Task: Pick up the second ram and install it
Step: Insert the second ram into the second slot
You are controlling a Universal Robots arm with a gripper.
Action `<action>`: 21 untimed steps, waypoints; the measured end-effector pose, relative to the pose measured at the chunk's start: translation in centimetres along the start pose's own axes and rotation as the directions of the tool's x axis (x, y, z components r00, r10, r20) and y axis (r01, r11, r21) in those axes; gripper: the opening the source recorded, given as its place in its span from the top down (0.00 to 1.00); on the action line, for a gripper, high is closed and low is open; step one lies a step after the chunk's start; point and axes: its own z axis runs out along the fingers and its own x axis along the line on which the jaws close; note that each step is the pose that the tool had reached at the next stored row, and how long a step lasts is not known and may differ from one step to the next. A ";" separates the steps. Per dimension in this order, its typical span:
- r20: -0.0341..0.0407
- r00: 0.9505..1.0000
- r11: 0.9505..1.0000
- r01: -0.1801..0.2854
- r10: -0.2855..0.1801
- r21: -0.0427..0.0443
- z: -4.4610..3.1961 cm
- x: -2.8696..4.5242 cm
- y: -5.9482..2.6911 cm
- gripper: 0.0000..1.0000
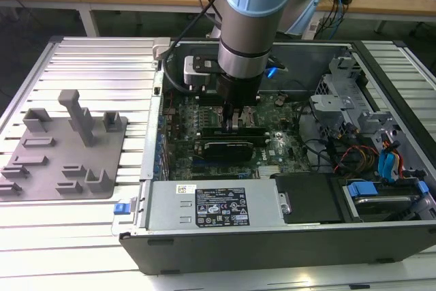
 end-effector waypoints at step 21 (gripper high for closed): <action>0.000 1.000 1.000 0.000 0.000 0.000 -1.74 -0.16 0.07 0.82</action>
